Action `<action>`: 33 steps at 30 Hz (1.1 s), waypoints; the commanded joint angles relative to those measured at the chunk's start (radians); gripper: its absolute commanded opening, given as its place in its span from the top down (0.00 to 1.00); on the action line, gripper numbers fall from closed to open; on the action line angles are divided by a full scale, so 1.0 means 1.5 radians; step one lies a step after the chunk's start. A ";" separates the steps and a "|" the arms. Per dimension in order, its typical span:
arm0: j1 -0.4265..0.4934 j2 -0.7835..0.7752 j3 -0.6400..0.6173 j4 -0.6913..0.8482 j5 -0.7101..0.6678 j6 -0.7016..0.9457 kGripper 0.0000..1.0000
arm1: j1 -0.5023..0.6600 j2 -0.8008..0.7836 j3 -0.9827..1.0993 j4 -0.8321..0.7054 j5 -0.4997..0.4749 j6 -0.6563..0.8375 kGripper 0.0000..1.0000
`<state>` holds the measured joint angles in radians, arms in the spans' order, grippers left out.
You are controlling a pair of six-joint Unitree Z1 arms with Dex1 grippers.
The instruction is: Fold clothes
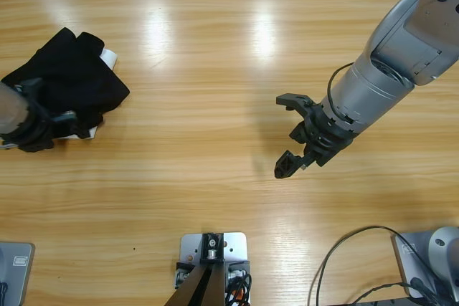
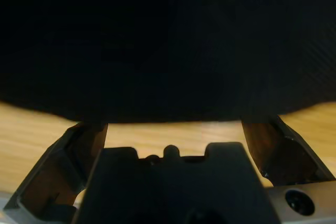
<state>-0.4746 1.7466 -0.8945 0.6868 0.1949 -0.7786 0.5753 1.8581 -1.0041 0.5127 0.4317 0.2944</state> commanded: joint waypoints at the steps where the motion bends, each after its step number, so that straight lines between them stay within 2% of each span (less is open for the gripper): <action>1: 0.082 0.072 0.012 -0.052 0.030 0.038 0.00 | 0.005 0.034 0.007 -0.005 0.016 0.008 0.00; 5: 0.127 0.082 -0.051 -0.055 0.056 0.110 0.00 | 0.005 0.053 0.015 -0.010 0.018 0.008 0.00; 14: 0.175 0.195 -0.240 -0.058 0.072 0.256 0.00 | 0.005 0.072 0.007 -0.015 0.027 0.008 0.00; 18: 0.192 0.216 -0.298 -0.049 0.081 0.267 0.00 | 0.005 0.060 0.007 -0.012 0.035 0.014 0.00; 22: 0.159 0.122 -0.280 0.060 0.056 0.247 0.00 | 0.005 0.046 0.007 -0.011 0.043 0.024 0.00; 24: 0.142 0.040 -0.209 0.091 0.020 0.214 0.00 | 0.005 0.041 0.002 -0.013 0.045 0.034 0.00; 27: 0.141 -0.145 -0.083 0.101 -0.044 0.137 0.00 | 0.009 0.015 0.001 -0.013 0.045 0.050 0.00; 29: 0.141 -0.270 -0.054 0.103 -0.067 0.122 0.00 | 0.010 -0.039 0.006 -0.012 0.045 0.048 0.00; 32: 0.144 -0.337 -0.064 0.110 -0.078 0.173 0.00 | 0.010 -0.167 0.014 -0.012 0.038 0.037 0.00; 33: 0.164 -0.360 -0.063 0.117 -0.074 0.169 0.00 | 0.010 -0.215 0.022 -0.011 0.016 0.037 0.00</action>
<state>-0.2583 1.4641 -1.0384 0.8240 0.1215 -0.5657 0.5766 1.8563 -1.0076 0.4990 0.4831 0.3534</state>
